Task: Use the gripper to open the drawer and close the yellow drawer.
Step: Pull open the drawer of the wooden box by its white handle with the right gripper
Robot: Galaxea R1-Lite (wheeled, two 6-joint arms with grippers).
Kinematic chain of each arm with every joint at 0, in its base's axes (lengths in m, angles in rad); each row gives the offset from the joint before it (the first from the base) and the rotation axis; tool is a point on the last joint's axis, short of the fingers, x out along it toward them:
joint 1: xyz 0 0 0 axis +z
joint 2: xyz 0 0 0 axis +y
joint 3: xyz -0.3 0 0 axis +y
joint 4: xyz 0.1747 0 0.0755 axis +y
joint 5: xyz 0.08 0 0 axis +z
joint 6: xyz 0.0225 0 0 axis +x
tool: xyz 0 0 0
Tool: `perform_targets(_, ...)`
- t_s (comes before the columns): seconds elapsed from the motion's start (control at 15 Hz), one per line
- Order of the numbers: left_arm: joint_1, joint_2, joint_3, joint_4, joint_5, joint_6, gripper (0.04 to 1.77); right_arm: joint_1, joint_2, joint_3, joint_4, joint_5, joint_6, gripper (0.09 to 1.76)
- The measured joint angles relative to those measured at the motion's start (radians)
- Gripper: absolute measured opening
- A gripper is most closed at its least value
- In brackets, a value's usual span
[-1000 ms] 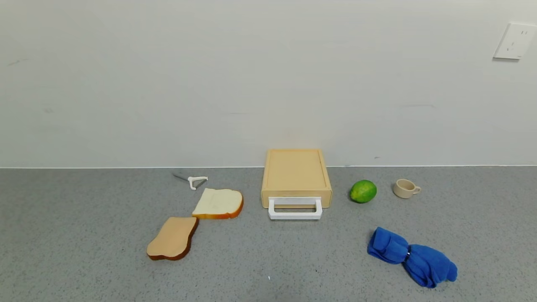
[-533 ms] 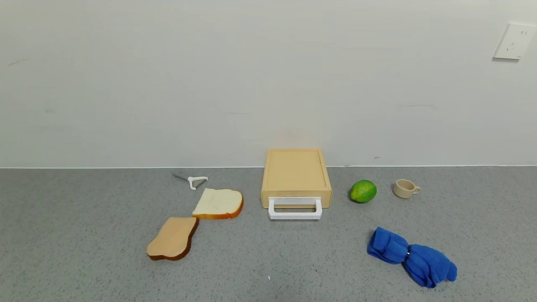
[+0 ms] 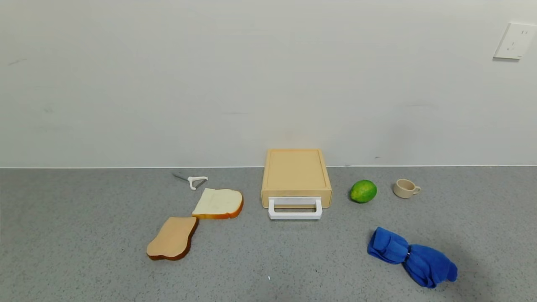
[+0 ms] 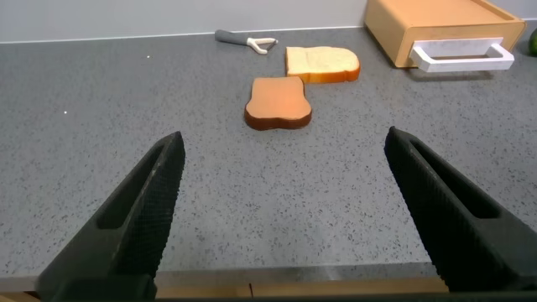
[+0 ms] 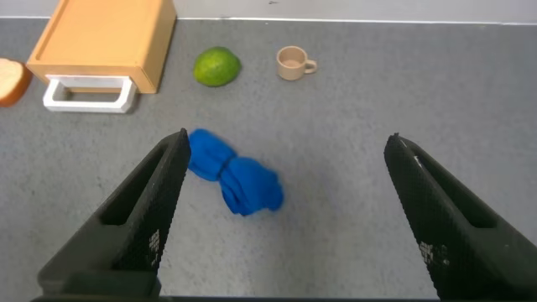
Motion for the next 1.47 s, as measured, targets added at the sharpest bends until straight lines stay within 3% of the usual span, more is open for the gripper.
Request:
perform_targets(0.13, 0.0, 0.0, 0.0, 0.0, 0.0, 0.0, 1.72, 0.071, 0.153, -0.101, 0.006, -0.053, 0.043, 1.7)
perform_targets(0.4, 0.0, 0.0, 0.0, 0.0, 0.0, 0.0, 1.72, 0.328, 0.431, -0.248, 0.008, -0.229, 0.169, 1.7)
perform_targets(0.67, 0.0, 0.0, 0.0, 0.0, 0.001, 0.0, 1.72, 0.507, 0.658, -0.336, 0.007, -0.279, 0.289, 1.7)
perform_targets(1.0, 0.0, 0.0, 0.0, 0.0, 0.0, 0.0, 1.72, 0.593, 0.907, -0.472, 0.006, -0.282, 0.41, 1.7)
perform_targets(1.47, 0.0, 0.0, 0.0, 0.0, 0.001, 0.0, 1.72, 0.598, 1.177, -0.647, -0.003, -0.227, 0.513, 1.71)
